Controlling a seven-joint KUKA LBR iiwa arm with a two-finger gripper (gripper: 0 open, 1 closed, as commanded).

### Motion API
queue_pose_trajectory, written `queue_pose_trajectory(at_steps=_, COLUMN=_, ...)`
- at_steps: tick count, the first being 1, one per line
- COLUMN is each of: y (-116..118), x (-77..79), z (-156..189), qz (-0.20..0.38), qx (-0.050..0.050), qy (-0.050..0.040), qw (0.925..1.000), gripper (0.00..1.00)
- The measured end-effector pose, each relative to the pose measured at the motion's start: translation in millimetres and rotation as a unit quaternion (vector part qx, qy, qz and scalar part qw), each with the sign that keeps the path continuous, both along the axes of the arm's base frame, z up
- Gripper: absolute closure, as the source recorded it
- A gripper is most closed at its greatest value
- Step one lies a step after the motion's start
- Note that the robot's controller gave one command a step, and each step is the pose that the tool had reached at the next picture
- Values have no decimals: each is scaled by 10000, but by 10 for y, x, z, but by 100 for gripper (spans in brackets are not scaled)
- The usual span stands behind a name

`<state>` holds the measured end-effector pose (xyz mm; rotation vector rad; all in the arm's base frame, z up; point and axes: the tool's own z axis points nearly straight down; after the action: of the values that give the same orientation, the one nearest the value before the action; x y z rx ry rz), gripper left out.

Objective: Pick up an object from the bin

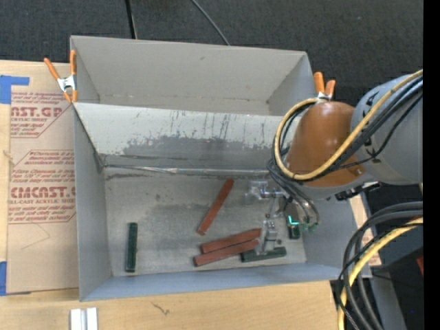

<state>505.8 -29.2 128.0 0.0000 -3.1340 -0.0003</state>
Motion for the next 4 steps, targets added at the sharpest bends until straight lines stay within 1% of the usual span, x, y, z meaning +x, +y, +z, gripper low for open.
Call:
queue_pose_trajectory(at_steps=1, y=0, x=21, z=40, qz=3, qx=-2, qy=-39, qw=10000, gripper=100)
queue_pose_trajectory(at_steps=2, y=0, x=21, z=40, qz=4, qx=-3, qy=-39, qw=10000, gripper=0)
queue_pose_trajectory(at_steps=3, y=0, x=21, z=40, qz=3, qx=-3, qy=-39, qw=10000, gripper=0)
queue_pose_trajectory(at_steps=4, y=-411, x=-138, z=-576, qz=1222, qx=7, qy=-14, qw=9925, gripper=100)
